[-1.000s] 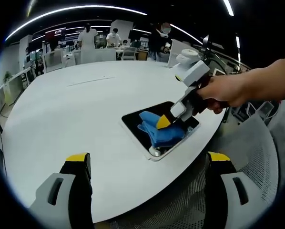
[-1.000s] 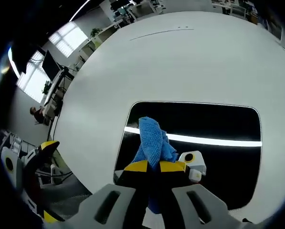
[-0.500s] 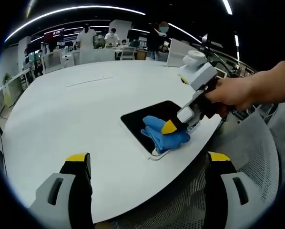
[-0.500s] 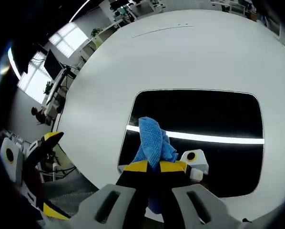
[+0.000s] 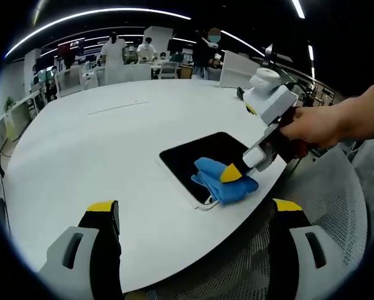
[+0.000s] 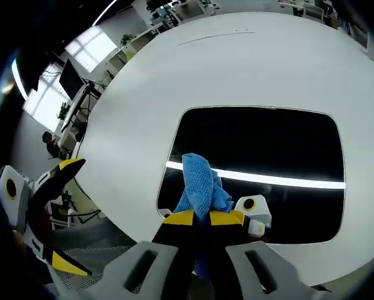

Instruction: Wipe the mirror surface with the cleaning cloth until all visible marks leave the cleaned area.

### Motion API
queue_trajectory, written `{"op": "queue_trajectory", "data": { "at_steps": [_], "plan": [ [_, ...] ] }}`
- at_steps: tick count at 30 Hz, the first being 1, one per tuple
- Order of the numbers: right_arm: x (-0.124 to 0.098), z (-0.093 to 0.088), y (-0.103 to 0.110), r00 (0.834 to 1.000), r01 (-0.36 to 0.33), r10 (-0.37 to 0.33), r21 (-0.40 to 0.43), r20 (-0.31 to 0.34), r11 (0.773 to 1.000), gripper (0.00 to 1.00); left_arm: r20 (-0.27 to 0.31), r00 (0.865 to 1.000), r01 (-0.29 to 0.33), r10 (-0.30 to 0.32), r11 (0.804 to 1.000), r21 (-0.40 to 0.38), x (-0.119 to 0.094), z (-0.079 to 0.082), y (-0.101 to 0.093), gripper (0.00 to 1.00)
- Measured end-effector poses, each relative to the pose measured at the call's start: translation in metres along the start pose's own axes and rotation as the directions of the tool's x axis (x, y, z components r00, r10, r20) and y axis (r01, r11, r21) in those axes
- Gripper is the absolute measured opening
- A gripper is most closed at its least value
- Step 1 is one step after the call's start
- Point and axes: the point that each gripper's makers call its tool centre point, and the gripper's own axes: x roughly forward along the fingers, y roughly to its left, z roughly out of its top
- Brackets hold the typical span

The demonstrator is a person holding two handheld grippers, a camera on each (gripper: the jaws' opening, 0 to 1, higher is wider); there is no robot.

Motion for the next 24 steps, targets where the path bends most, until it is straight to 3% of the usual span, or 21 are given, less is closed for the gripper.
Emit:
{"op": "queue_trajectory", "data": {
  "at_steps": [24],
  "plan": [
    [-0.0004,-0.0042,0.0001,1.0,-0.023,0.023,0.019,-0.002,1.0,0.01,-0.001,1.0,-0.006,0.006,1.0,-0.003,-0.0001,-0.0003,0.0015,0.99]
  ]
}}
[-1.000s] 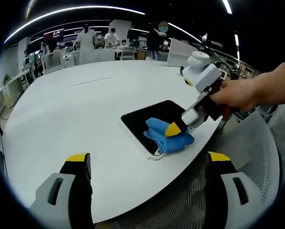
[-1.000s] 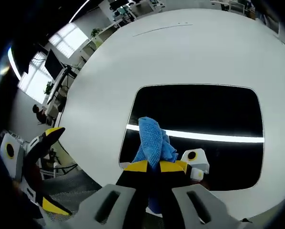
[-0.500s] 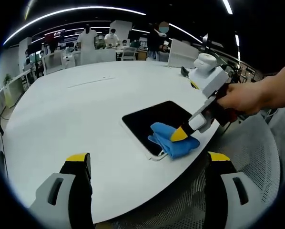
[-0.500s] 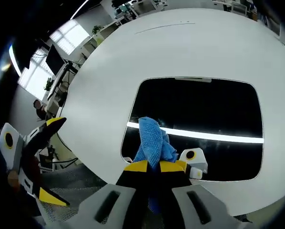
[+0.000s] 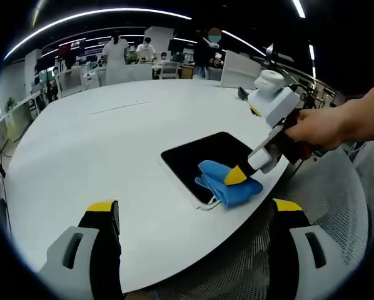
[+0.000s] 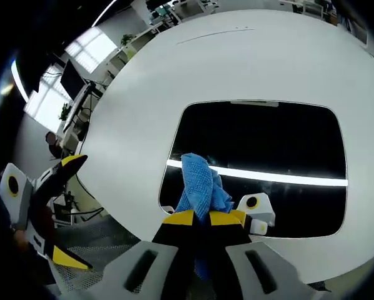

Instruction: Wipe the mirror surface with the cleaning cloth until all visible marks leave the cleaned area.

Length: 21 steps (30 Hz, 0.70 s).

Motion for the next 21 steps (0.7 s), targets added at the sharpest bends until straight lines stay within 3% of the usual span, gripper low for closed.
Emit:
{"op": "queue_trajectory", "data": {
  "at_steps": [21],
  "plan": [
    [-0.006,-0.001,-0.01,1.0,-0.006,0.006,0.023,0.012,1.0,0.01,-0.002,1.0,-0.001,0.001,1.0,0.008,0.0,-0.001,0.0,0.99]
  ]
}}
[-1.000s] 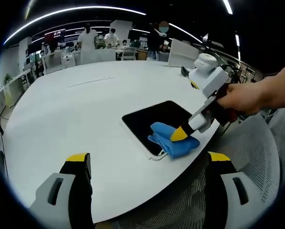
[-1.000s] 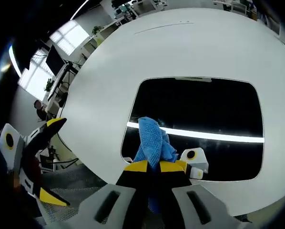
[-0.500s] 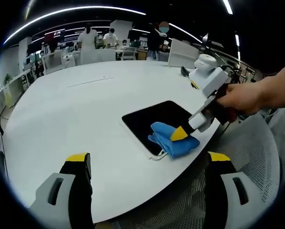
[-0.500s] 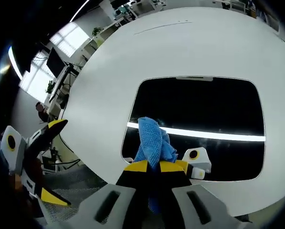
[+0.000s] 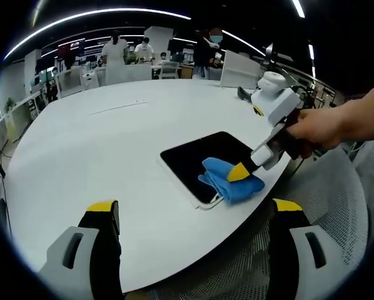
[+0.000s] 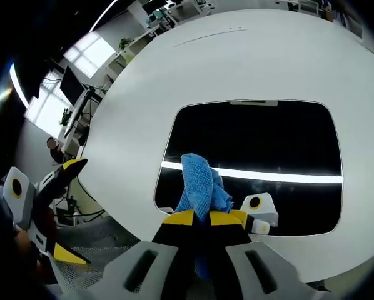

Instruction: Wipe the mirror surface with the cleaning cloth until all visible marks leave the cleaned area.

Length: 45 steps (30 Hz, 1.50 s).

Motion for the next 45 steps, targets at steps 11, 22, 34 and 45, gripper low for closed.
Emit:
{"op": "queue_trajectory", "data": {
  "at_steps": [11,22,34,45],
  "plan": [
    [-0.005,0.0,-0.01,1.0,0.007,-0.007,0.003,-0.001,1.0,0.01,-0.003,1.0,0.0,0.0,1.0,0.003,0.0,-0.001,0.0,0.99],
    [-0.009,0.0,-0.021,1.0,0.02,-0.02,0.004,0.001,1.0,0.01,0.011,1.0,0.01,-0.01,1.0,-0.011,0.0,0.002,-0.002,0.99],
    [-0.01,0.0,-0.025,1.0,0.026,-0.026,0.008,-0.003,1.0,0.01,0.008,1.0,0.007,-0.007,1.0,-0.004,0.0,0.002,-0.003,0.99],
    [-0.009,0.009,-0.028,0.999,0.046,-0.046,0.003,0.006,0.999,0.0,0.007,1.0,0.006,-0.005,1.0,-0.006,0.0,0.002,-0.002,0.99]
  ]
}}
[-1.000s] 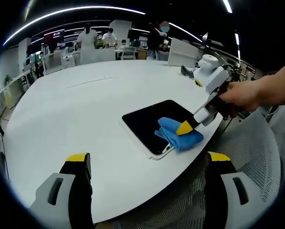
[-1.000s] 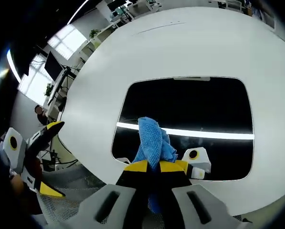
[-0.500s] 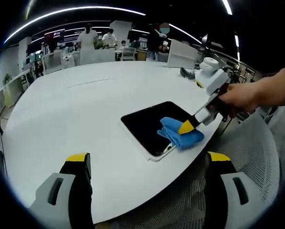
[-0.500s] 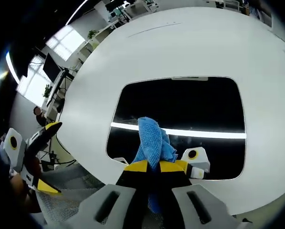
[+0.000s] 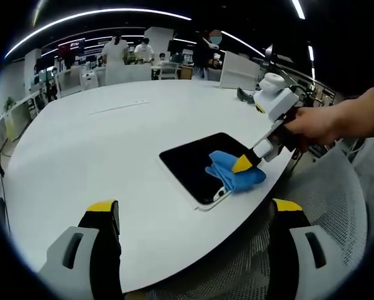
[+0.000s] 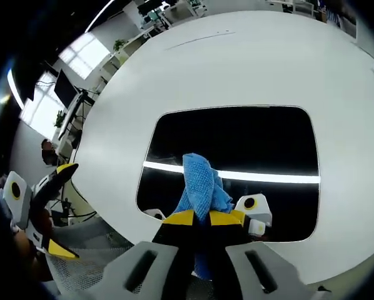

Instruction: Wipe the mirror surface with the cleaning cloth until all visible marks leave the cleaned area.

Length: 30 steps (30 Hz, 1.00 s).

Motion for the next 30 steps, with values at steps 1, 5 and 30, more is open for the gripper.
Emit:
{"op": "queue_trajectory", "data": {
  "at_steps": [1,5,30],
  "plan": [
    [0.001,0.001,0.0,1.0,0.0,0.0,-0.001,-0.001,1.0,0.0,-0.001,1.0,0.0,0.0,1.0,-0.001,0.0,0.0,0.0,0.99],
    [0.002,0.005,0.0,1.0,0.004,-0.004,-0.004,0.0,1.0,0.0,0.001,1.0,0.0,0.0,1.0,-0.002,0.0,0.0,0.0,0.99],
    [0.014,0.035,-0.005,1.0,0.028,-0.027,-0.019,0.012,0.999,0.0,0.01,1.0,-0.002,0.002,1.0,-0.004,0.0,0.002,0.001,0.99]
  ]
}}
